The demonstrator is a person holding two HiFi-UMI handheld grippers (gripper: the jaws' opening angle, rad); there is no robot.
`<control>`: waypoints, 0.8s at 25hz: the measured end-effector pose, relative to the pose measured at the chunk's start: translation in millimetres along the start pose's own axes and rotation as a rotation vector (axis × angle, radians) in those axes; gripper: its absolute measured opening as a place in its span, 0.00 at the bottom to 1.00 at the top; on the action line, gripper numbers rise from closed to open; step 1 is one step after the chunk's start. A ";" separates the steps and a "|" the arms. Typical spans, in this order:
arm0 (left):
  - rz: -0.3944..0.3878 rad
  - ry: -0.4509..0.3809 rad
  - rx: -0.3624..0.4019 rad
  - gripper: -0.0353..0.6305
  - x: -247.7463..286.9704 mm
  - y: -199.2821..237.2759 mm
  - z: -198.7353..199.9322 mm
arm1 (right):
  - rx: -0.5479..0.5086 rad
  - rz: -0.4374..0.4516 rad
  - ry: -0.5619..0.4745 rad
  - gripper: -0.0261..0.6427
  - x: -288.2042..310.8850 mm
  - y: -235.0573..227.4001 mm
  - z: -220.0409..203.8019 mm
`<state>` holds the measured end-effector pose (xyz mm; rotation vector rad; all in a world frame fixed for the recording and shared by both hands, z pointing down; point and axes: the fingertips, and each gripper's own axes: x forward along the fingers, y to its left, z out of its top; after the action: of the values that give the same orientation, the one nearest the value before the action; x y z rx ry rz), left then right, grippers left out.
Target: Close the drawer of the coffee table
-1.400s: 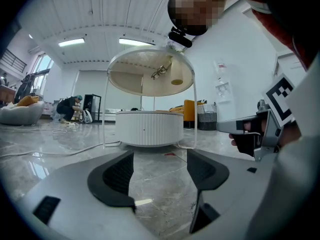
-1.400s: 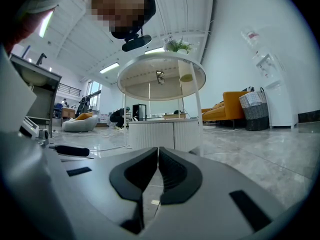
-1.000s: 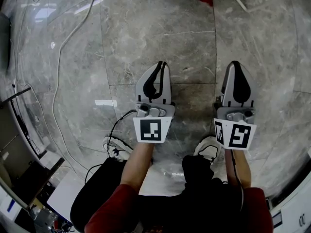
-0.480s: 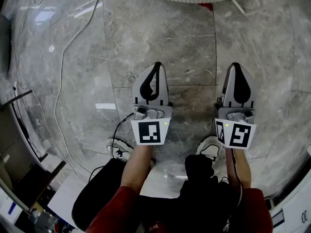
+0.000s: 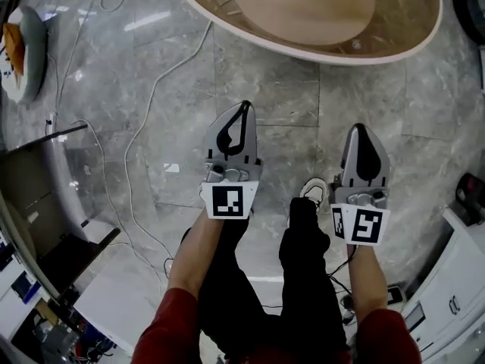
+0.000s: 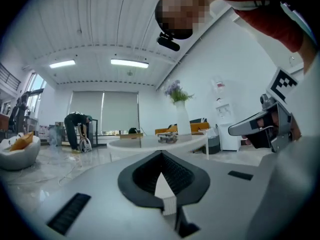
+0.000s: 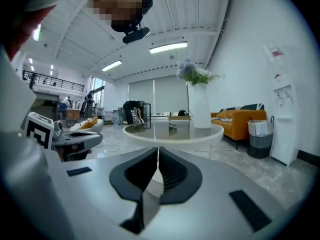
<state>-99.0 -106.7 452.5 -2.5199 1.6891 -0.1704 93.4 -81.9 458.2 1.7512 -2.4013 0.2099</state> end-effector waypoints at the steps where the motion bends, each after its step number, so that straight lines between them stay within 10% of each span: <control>1: 0.002 -0.003 0.012 0.07 -2.7 6.3 34.4 | -0.005 0.013 0.005 0.08 -7.2 5.5 31.7; 12: 0.129 0.151 -0.134 0.07 -84.0 58.7 326.0 | -0.066 0.039 -0.062 0.08 -92.0 28.4 360.4; 20: 0.207 0.098 -0.049 0.07 -126.1 61.8 495.6 | -0.071 -0.049 -0.164 0.08 -153.3 -6.1 506.2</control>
<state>-128.6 -1.9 -51.0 -2.3850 2.0001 -0.2414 121.1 -46.4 -68.8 1.8597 -2.4388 -0.0264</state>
